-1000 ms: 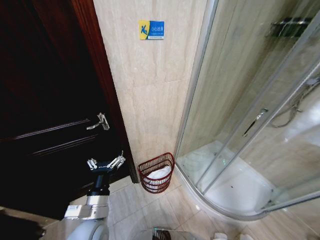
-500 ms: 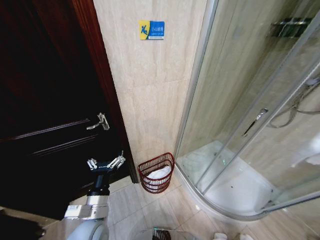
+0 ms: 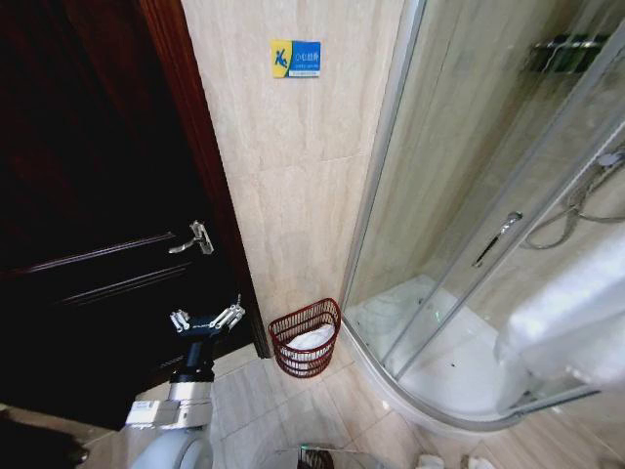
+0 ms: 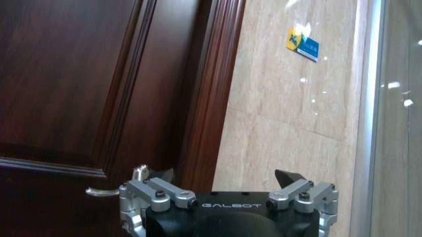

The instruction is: Discard the used towel into the hamper.

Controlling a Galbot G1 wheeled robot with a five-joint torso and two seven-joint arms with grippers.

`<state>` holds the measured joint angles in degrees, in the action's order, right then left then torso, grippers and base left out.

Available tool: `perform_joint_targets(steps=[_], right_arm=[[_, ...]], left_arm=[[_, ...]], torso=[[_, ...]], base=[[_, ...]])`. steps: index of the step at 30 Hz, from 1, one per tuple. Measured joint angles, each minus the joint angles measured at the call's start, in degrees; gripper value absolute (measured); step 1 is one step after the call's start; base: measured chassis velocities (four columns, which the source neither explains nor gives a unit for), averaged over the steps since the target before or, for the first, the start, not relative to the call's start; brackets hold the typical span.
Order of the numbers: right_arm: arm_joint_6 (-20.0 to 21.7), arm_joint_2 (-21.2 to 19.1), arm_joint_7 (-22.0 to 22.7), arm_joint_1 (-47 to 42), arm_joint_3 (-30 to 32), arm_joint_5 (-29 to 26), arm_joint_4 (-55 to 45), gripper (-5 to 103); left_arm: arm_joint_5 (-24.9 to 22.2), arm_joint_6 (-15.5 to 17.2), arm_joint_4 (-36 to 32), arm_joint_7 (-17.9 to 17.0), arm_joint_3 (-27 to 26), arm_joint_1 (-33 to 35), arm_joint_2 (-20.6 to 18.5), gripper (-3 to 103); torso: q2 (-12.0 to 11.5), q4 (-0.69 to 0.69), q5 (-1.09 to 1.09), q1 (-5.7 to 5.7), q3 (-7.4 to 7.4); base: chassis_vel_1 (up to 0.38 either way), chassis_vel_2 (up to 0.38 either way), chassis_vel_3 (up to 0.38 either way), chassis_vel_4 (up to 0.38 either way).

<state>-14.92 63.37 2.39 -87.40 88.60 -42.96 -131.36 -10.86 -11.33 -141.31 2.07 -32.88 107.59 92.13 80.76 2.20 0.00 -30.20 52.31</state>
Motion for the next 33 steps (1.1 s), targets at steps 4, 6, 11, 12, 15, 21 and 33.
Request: perform_joint_targets(steps=[4,6,11,12,15,21,33], right_arm=[[-3.2,2.2,1.2,-0.5,-2.9,3.8,1.1,8],[-4.7,3.5,2.0,-0.9,-4.4,5.6,2.0,8],[-8.0,5.7,1.9,-1.7,-7.0,8.4,4.3,8],[-9.2,6.4,1.8,-2.0,-7.7,9.2,5.2,8],[-12.0,8.0,1.4,-2.6,-9.8,11.4,7.4,8],[-15.7,9.4,1.4,-3.3,-13.0,13.5,9.5,8],[-18.5,9.6,1.0,-3.1,-13.3,12.9,9.5,8]], left_arm=[[0.0,0.0,0.0,0.0,0.0,0.0,0.0,100],[0.0,0.0,0.0,0.0,0.0,0.0,0.0,100],[0.0,0.0,0.0,0.0,0.0,0.0,0.0,100],[0.0,0.0,0.0,0.0,0.0,0.0,0.0,100],[0.0,0.0,0.0,0.0,0.0,0.0,0.0,100],[0.0,0.0,0.0,0.0,0.0,0.0,0.0,100],[0.0,0.0,0.0,0.0,0.0,0.0,0.0,100]], torso=[[0.0,0.01,0.00,0.00,0.00],[0.0,0.01,0.01,-0.01,0.00],[0.0,0.01,-0.01,-0.01,0.00],[0.0,0.00,-0.02,-0.01,0.00],[0.0,0.00,-0.01,-0.01,0.00],[0.0,0.00,-0.01,-0.01,0.00],[0.0,0.00,-0.02,-0.01,0.01]], base=[[0.000,0.000,0.000,0.000],[0.000,0.000,0.000,0.000],[0.000,0.000,0.000,0.000],[0.000,0.000,0.000,0.000],[0.000,0.000,0.000,0.000],[0.000,0.000,0.000,0.000],[0.000,0.000,0.000,0.000]])
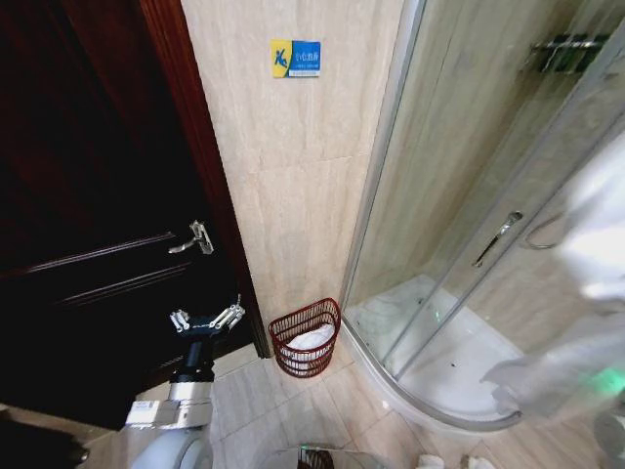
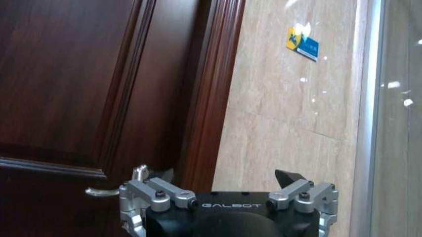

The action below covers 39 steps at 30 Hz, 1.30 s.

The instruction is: Discard the used towel into the hamper.

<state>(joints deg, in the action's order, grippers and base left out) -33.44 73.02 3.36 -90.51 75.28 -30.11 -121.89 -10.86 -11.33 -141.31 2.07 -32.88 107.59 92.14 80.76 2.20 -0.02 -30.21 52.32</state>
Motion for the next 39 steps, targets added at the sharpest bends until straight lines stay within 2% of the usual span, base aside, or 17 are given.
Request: perform_joint_targets(steps=[5,11,13,15,16,20,23,24,25,26,28,30,31,33,39], right_arm=[[-1.7,-0.6,-0.1,0.2,1.7,-0.8,-1.6,8],[-1.2,-1.1,1.5,0.0,4.1,-1.8,-2.8,8],[1.2,-0.5,-0.4,-1.4,6.9,-1.0,-2.2,8],[1.3,-0.2,-1.0,-1.8,7.6,-0.6,-1.1,8],[1.0,0.3,-0.8,-2.2,8.0,0.1,0.5,8],[1.0,1.9,-0.6,-4.3,9.6,0.3,2.4,8],[0.7,3.0,-2.1,-4.9,11.2,3.5,5.6,8],[-1.6,3.5,-3.5,-3.9,12.2,8.0,10.0,8],[-3.5,3.9,-4.1,-3.1,12.6,10.1,13.2,8],[-3.5,3.9,-4.1,-3.1,12.6,10.1,13.2,8],[-4.1,4.8,-4.2,-4.4,12.5,7.8,14.9,8],[-3.9,5.0,-4.2,-5.3,12.3,5.9,14.5,8],[-3.7,5.4,-4.6,-7.0,11.6,1.7,12.9,8],[-3.7,5.9,-5.3,-7.4,10.9,-1.1,9.8,8],[-3.8,7.1,-4.5,-6.8,8.4,-2.5,1.0,8]], left_arm=[[0.0,0.0,0.0,0.0,0.0,0.0,0.0,100],[0.0,0.0,0.0,0.0,0.0,0.0,0.0,100],[0.0,0.0,0.0,0.0,0.0,0.0,0.0,100],[0.0,0.0,0.0,0.0,0.0,0.0,0.0,100],[0.0,0.0,0.0,0.0,0.0,0.0,0.0,100],[0.0,0.0,0.0,0.0,0.0,0.0,0.0,100],[0.0,0.0,0.0,0.0,0.0,0.0,0.0,100],[0.0,0.0,0.0,0.0,0.0,0.0,0.0,100],[0.0,0.0,0.0,0.0,0.0,0.0,0.0,100],[0.0,0.0,0.0,0.0,0.0,0.0,0.0,100],[0.0,0.0,0.0,0.0,0.0,0.0,0.0,100],[0.0,0.0,0.0,0.0,0.0,0.0,0.0,100],[0.0,0.0,0.0,0.0,0.0,0.0,0.0,100],[0.0,0.0,0.0,0.0,0.0,0.0,0.0,100],[0.0,0.0,0.0,0.0,0.0,0.0,0.0,100]], torso=[[0.0,-0.01,0.06,0.01,-0.01],[0.0,0.01,0.03,0.01,0.00],[0.0,0.00,0.05,0.01,0.00],[0.0,-0.01,0.04,0.01,-0.01],[0.0,0.00,-0.03,0.01,0.00],[0.0,0.00,0.04,0.01,-0.01],[0.0,-0.02,0.06,0.01,-0.01],[0.0,-0.01,0.05,0.02,-0.01],[0.0,0.00,-0.04,0.02,-0.01],[0.0,0.00,-0.04,0.02,-0.01],[0.0,0.01,-0.06,0.01,0.00],[0.0,0.00,0.01,0.01,0.00],[0.0,-0.02,0.01,0.01,-0.01],[0.0,-0.01,0.00,0.01,-0.01],[0.0,0.00,0.06,0.01,-0.01]], base=[[0.000,0.000,0.000,0.000],[0.000,0.000,0.000,0.000],[0.000,0.000,0.000,0.000],[0.000,0.000,0.000,0.000],[0.000,0.000,0.000,0.000],[0.000,0.000,0.000,0.000],[0.000,0.000,0.000,0.000],[0.000,0.000,0.000,0.000],[0.000,0.000,0.000,0.000],[0.000,0.000,0.000,0.000],[0.000,0.000,0.000,0.000],[0.000,0.000,0.000,0.000],[0.000,0.000,0.000,0.000],[0.000,0.000,0.000,0.000],[0.000,0.000,0.000,0.000]])
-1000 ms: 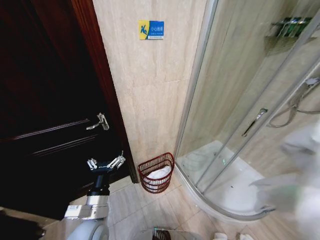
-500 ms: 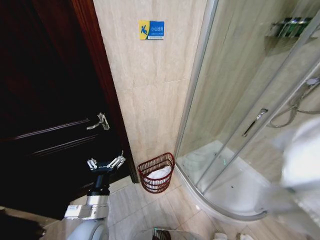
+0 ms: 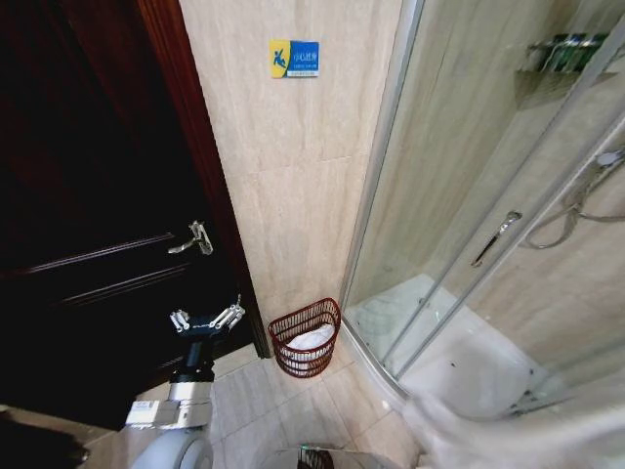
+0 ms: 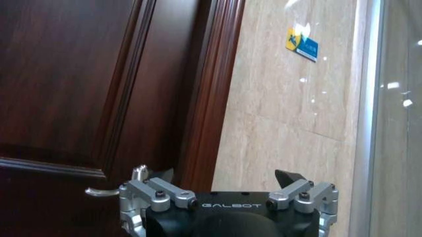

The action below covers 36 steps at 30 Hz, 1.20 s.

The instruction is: Discard the used towel into the hamper.

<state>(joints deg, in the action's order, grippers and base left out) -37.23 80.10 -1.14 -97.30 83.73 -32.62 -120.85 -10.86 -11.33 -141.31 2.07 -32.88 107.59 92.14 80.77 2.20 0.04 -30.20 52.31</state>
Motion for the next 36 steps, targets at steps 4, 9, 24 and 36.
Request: perform_joint_targets(steps=[4,9,24,36], right_arm=[[2.1,-0.7,2.2,1.4,1.2,-1.2,-7.9,8],[4.5,-3.1,3.9,1.0,4.8,-5.2,-14.4,8],[7.2,-3.1,-0.3,1.7,2.9,-10.8,-20.3,8],[4.8,0.0,-1.8,2.5,-7.5,-3.9,-22.6,8]], left_arm=[[0.0,0.0,0.0,0.0,0.0,0.0,0.0,100],[0.0,0.0,0.0,0.0,0.0,0.0,0.0,100],[0.0,0.0,0.0,0.0,0.0,0.0,0.0,100],[0.0,0.0,0.0,0.0,0.0,0.0,0.0,100]], torso=[[0.0,0.00,-0.03,-0.01,0.00],[0.0,0.00,-0.03,-0.01,0.00],[0.0,0.00,-0.04,-0.01,0.00],[0.0,0.00,-0.03,0.00,0.00]], base=[[0.000,0.000,0.000,0.000],[0.000,0.000,0.000,0.000],[0.000,0.000,0.000,0.000],[0.000,0.000,0.000,0.000]])
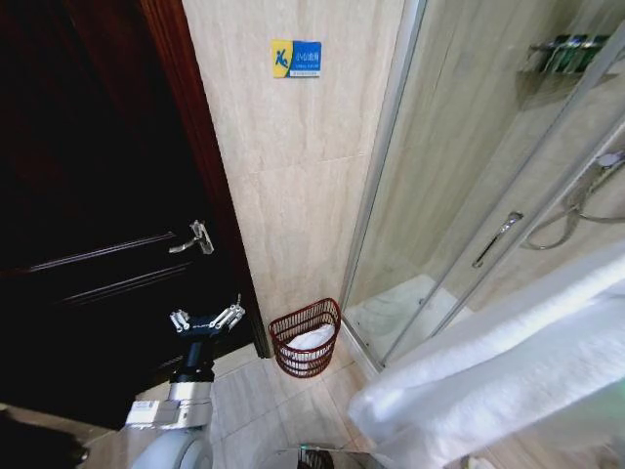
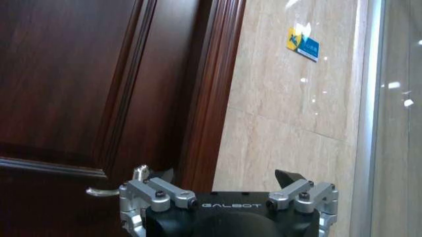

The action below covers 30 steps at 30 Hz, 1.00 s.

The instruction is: Discard the used towel into the hamper.

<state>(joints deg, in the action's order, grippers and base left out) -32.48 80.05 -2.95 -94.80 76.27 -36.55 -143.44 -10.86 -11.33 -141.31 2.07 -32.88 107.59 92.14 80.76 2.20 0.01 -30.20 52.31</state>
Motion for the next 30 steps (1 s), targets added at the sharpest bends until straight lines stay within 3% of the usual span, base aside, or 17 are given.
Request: perform_joint_targets(steps=[20,30], right_arm=[[-1.2,-1.0,0.0,0.6,-0.5,0.0,0.1,8],[-1.5,-0.9,0.0,0.3,-0.3,-0.1,0.2,8]], left_arm=[[0.0,0.0,0.0,0.0,0.0,0.0,0.0,100],[0.0,0.0,0.0,0.0,0.0,0.0,0.0,100]], torso=[[0.0,0.00,-0.01,-0.01,0.00],[0.0,-0.01,-0.02,0.00,0.00]], base=[[0.005,-0.003,-0.004,0.006],[0.134,-0.113,-0.155,0.140]])
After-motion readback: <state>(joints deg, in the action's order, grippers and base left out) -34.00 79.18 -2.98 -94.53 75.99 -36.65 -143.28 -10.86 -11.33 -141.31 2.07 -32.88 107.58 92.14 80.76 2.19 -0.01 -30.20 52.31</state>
